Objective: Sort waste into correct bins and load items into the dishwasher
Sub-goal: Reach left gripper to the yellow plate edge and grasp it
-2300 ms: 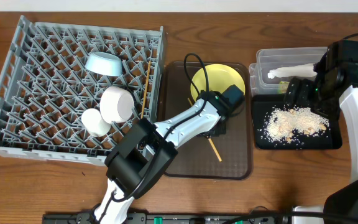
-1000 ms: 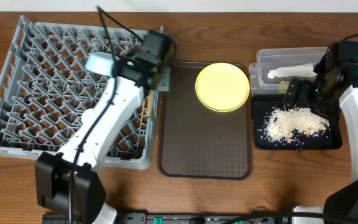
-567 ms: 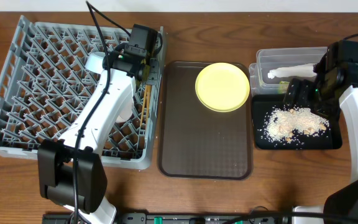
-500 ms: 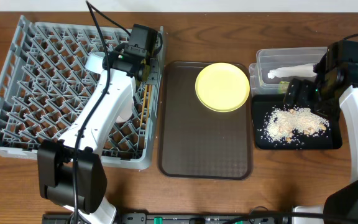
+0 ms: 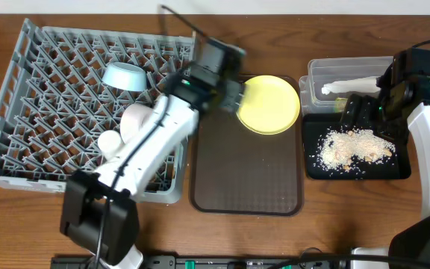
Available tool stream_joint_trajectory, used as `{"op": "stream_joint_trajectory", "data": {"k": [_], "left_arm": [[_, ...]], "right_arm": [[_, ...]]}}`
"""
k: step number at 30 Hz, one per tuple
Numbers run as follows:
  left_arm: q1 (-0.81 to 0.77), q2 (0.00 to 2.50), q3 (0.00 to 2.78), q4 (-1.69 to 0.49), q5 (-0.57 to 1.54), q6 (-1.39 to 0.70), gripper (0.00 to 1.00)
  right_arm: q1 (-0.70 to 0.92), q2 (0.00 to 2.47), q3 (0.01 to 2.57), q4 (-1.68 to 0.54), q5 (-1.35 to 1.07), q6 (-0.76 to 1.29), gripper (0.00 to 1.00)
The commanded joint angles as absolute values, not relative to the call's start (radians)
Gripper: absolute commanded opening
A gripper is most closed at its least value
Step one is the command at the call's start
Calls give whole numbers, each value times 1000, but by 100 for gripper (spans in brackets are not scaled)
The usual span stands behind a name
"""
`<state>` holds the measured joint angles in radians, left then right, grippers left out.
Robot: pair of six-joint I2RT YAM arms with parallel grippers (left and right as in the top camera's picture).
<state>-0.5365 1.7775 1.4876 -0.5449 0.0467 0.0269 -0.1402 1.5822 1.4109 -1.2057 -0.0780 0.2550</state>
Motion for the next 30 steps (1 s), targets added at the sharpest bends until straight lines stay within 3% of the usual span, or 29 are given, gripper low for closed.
{"op": "stream_joint_trajectory", "data": {"k": [1,9,15,17,22,24,28,30], "left_arm": [[-629,1853,1498,-520,75,207,79],[-764,2040,1498,-499,74,319,80],[-778,2139,1498,-490,56,317,80],[-778,2144,1498,-508,57,317,73],[-779,2143,1498,-563,58,286,42],[-778,2143,1498,-590,60,282,25],[-778,2139,1498,-590,60,283,10],[-778,2123,1498,-590,60,282,8]], "right_arm": [[-143,1562,1427,-1205,-83,246,99],[-143,1562,1427,-1206,-84,246,99],[-143,1562,1427,-1209,-83,246,99],[-143,1562,1427,-1209,-83,246,99],[-143,1562,1427,-1208,-83,246,99],[-143,1562,1427,-1208,-83,246,99],[-143,1562,1427,-1208,-83,246,99],[-143,1562,1427,-1209,-83,246,99]]}}
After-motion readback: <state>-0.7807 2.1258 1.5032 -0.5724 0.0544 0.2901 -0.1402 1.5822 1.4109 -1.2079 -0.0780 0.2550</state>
